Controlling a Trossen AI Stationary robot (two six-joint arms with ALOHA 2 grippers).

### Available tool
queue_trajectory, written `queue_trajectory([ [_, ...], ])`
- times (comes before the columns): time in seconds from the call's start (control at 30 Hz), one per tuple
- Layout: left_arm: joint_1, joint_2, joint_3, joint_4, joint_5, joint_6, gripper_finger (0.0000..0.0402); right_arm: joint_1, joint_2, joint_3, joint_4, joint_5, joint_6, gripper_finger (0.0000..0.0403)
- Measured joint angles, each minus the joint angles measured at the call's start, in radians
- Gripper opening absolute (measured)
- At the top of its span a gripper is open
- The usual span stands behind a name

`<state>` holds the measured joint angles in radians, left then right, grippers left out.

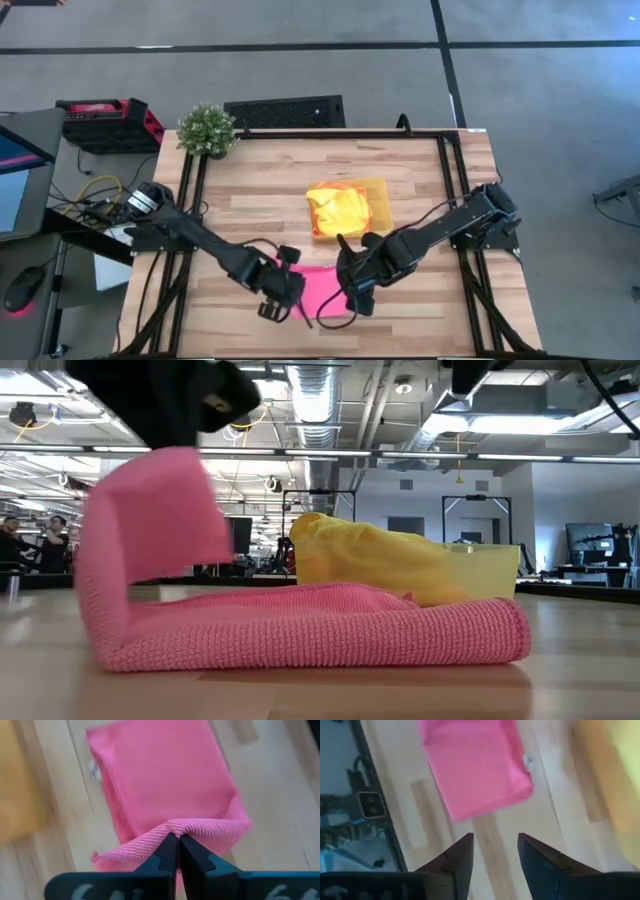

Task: Fold microfiber towels
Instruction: Fold the pink microfiber towel

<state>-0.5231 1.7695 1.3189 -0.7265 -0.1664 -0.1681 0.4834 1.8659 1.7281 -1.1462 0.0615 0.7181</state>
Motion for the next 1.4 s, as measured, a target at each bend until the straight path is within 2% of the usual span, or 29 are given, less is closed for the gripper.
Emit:
queue_trajectory([
  [0.23, 0.04, 0.0, 0.0, 0.19, 0.004, 0.16, 0.0, 0.027, -0.017, 0.0, -0.073, 0.045, 0.062, 0.0176],
  [0.5, 0.087, 0.0, 0.0, 0.325, -0.024, 0.227, 0.0, 0.047, -0.016, 0.0, -0.106, 0.049, 0.111, 0.0175],
  [0.8, 0.104, 0.001, 0.0, 0.355, -0.013, 0.229, 0.0, 0.046, -0.016, 0.0, -0.109, 0.049, 0.113, 0.0173],
  [1.07, 0.106, 0.083, 0.002, 0.438, 0.031, 0.181, 0.0, 0.047, -0.015, 0.0, -0.11, 0.049, 0.114, 0.0171],
  [1.4, 0.106, 0.111, 0.011, 0.467, 0.005, 0.192, 0.0012, 0.053, -0.015, 0.0, -0.109, 0.052, 0.121, 0.0172],
])
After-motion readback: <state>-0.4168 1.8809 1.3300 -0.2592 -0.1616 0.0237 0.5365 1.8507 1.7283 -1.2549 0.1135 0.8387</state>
